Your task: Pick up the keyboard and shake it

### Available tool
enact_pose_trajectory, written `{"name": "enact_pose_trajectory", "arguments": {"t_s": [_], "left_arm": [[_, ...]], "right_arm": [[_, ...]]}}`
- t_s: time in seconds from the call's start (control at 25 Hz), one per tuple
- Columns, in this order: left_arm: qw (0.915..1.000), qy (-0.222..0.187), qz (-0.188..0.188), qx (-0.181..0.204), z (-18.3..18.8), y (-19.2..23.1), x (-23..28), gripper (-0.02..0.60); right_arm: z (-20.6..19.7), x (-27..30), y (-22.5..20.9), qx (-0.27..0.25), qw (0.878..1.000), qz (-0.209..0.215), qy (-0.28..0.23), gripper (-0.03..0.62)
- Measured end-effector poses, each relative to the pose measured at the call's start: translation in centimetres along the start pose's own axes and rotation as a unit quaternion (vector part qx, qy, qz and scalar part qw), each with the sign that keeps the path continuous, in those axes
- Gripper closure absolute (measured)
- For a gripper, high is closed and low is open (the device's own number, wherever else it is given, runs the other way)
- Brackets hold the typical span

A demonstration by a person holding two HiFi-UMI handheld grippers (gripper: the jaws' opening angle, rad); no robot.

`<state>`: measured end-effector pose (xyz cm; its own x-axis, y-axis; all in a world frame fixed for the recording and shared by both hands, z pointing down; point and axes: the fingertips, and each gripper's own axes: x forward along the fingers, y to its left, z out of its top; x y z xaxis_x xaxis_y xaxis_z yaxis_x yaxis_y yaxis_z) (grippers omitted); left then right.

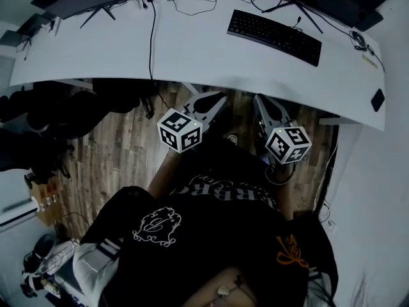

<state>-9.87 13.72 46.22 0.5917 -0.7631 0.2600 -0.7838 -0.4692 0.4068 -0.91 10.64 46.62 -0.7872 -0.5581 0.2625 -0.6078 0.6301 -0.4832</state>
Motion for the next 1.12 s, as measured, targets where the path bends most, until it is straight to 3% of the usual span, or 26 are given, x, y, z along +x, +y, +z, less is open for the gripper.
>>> {"name": "enact_pose_trajectory", "arguments": {"t_s": [0.52,1.12], "left_arm": [[0.9997,-0.013,-0.009,0.018,1.2,-0.4,-0.6,0.540],[0.9994,-0.006,-0.018,0.028,0.4,-1.1,-1.1,0.540]], "right_arm": [[0.7,0.2,1.9,-0.018,1.000,0.023,-0.006,0.580],[0.1,-0.3,2.5,-0.040,0.999,0.014,0.003,0.580]]}}
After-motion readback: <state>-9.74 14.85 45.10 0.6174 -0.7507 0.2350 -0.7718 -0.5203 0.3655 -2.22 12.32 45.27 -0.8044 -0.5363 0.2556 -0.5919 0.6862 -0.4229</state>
